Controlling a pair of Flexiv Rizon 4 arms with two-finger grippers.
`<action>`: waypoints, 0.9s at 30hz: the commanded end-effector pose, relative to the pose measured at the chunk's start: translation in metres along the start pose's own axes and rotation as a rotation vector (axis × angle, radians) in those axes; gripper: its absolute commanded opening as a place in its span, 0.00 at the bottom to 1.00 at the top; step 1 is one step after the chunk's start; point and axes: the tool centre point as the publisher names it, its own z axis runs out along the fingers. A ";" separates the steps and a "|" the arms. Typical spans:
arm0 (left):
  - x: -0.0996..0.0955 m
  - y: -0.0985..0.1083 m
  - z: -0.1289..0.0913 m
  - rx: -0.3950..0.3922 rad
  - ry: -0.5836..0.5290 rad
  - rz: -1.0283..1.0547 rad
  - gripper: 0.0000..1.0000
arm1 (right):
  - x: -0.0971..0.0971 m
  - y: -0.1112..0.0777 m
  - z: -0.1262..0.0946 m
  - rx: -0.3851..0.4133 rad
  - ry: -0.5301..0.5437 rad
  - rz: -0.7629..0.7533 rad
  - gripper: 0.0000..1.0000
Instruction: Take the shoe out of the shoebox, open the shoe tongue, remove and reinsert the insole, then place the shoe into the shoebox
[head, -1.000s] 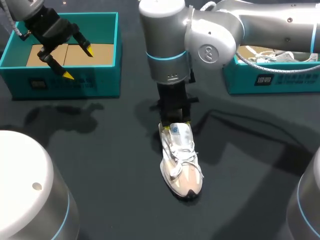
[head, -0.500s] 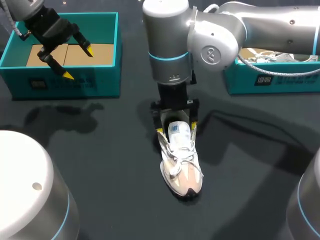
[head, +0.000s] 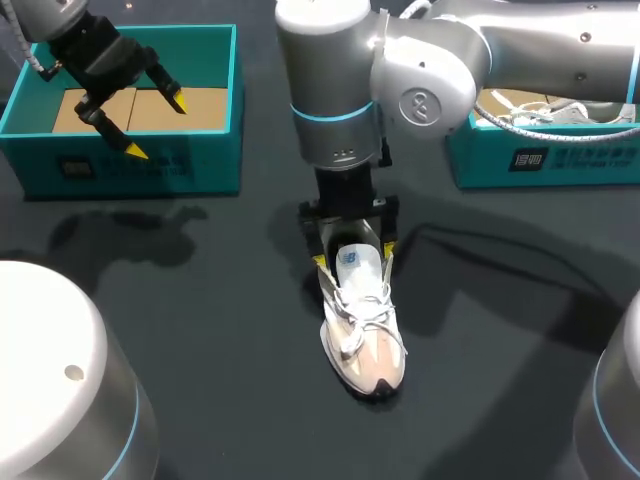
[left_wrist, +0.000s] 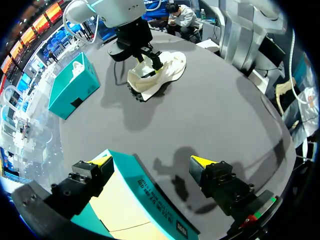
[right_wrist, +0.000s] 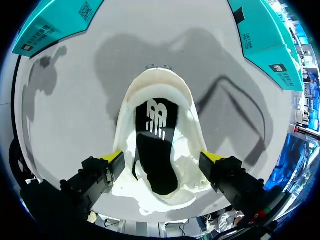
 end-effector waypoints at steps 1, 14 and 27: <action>0.000 0.000 0.000 -0.001 0.002 0.001 1.00 | -0.002 -0.003 0.003 -0.001 0.007 0.003 1.00; 0.000 0.000 0.000 -0.001 0.002 0.001 1.00 | -0.002 -0.004 0.001 -0.004 0.011 0.015 0.87; 0.000 0.000 0.000 -0.001 0.002 0.001 1.00 | -0.001 -0.007 -0.005 -0.004 0.002 0.017 0.61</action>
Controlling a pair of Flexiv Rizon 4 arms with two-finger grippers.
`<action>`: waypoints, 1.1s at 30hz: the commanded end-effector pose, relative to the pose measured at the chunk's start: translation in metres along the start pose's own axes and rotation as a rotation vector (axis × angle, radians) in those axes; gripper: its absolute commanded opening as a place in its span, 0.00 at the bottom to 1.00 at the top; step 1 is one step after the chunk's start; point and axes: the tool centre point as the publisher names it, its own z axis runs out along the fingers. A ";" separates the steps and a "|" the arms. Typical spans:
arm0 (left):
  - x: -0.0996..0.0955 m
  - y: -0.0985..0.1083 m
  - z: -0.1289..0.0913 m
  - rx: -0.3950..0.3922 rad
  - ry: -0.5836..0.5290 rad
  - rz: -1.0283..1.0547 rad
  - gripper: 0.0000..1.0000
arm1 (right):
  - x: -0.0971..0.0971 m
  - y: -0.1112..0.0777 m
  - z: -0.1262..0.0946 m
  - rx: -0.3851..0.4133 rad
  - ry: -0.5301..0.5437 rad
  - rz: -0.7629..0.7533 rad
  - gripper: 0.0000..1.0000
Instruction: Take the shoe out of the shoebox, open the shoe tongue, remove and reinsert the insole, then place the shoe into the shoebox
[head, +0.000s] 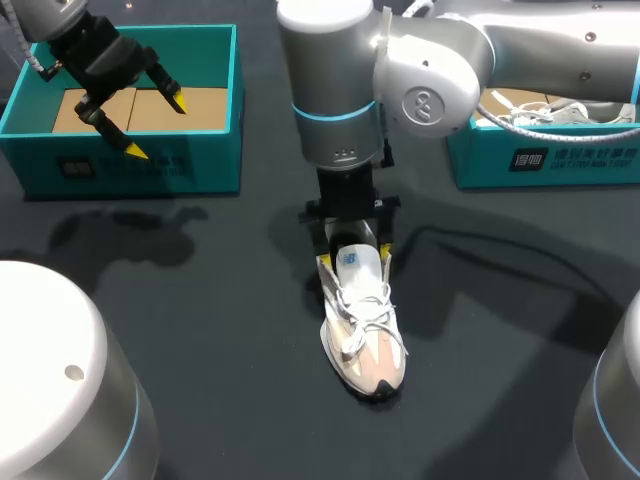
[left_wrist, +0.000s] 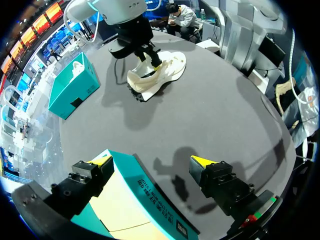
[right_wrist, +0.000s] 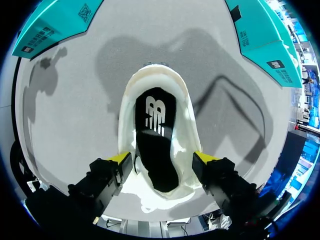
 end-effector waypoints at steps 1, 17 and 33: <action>0.000 0.000 0.000 -0.001 0.002 0.001 1.00 | -0.001 -0.002 -0.001 -0.001 0.000 -0.001 0.60; 0.000 0.000 0.000 -0.001 0.002 0.001 1.00 | -0.003 -0.005 0.000 0.010 0.004 0.006 0.78; 0.000 0.000 0.000 -0.001 0.002 0.001 1.00 | -0.006 -0.015 -0.002 0.011 0.006 0.029 0.76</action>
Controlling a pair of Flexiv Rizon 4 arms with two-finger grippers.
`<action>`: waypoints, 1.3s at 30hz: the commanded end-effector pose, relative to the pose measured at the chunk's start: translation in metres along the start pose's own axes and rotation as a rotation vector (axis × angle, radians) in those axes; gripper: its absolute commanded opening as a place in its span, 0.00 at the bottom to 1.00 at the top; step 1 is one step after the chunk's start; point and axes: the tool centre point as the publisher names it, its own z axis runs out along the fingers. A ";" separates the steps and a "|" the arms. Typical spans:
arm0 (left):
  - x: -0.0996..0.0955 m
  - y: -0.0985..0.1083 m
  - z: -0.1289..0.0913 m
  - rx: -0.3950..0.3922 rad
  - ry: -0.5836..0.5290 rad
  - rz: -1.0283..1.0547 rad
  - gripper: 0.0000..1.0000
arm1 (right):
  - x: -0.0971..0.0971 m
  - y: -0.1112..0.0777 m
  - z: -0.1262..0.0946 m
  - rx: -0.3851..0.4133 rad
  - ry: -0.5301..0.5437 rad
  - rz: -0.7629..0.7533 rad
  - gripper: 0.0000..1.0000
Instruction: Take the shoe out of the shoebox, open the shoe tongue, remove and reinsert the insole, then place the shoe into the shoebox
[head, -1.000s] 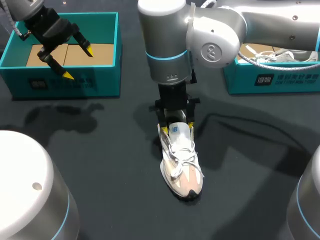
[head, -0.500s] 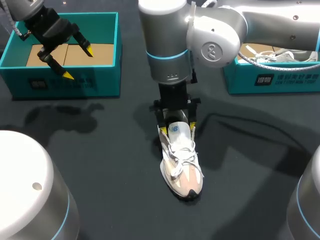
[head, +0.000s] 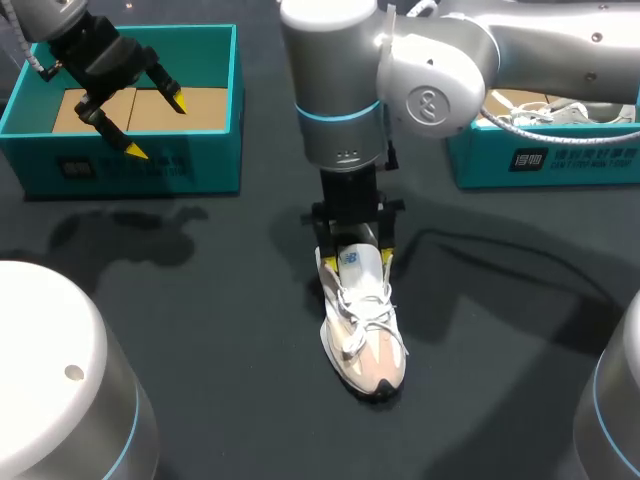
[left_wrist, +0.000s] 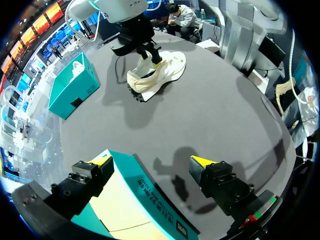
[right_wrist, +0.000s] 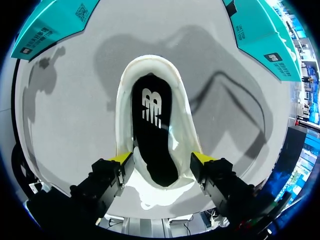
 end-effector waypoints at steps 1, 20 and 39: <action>0.000 0.000 0.000 -0.001 0.002 0.001 1.00 | -0.003 -0.005 -0.001 -0.007 0.005 0.003 0.77; 0.000 0.000 0.000 -0.001 0.002 0.001 1.00 | -0.005 -0.018 0.000 -0.006 0.005 0.027 0.82; 0.000 0.000 0.000 -0.001 0.002 0.001 1.00 | 0.001 -0.048 -0.004 -0.004 0.004 0.046 0.78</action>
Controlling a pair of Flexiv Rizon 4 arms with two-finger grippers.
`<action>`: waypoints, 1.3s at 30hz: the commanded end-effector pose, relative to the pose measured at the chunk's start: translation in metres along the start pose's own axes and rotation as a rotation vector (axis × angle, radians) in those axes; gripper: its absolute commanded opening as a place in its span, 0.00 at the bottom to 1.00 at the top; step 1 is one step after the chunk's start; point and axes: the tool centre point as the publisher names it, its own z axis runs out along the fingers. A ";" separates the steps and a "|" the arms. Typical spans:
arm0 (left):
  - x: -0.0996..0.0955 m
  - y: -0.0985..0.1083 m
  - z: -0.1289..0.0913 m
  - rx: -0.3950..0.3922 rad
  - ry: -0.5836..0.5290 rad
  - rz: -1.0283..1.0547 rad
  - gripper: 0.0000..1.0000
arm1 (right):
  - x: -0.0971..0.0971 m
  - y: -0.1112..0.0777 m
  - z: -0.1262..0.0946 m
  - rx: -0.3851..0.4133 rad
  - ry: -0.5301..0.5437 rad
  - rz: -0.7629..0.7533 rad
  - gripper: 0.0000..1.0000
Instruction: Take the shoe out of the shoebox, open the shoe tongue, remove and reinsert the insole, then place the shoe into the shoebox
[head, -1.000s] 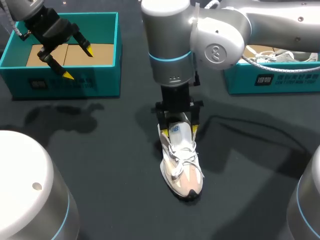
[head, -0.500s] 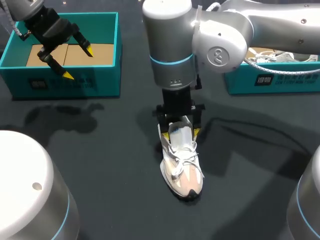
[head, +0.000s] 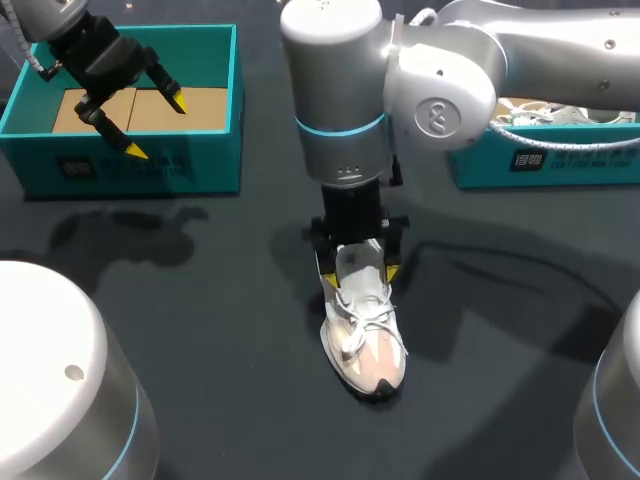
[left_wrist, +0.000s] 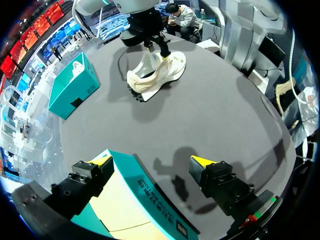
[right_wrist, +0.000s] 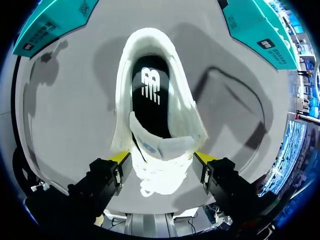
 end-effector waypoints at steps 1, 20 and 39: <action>0.000 0.000 0.000 -0.001 0.002 0.001 1.00 | -0.001 -0.012 -0.001 -0.009 0.003 0.013 0.78; 0.000 0.000 0.000 -0.001 0.002 0.001 1.00 | 0.003 -0.077 -0.019 -0.019 -0.009 0.110 0.38; 0.000 0.000 0.000 -0.001 0.002 0.001 1.00 | -0.006 -0.015 -0.024 -0.110 -0.015 -0.012 0.23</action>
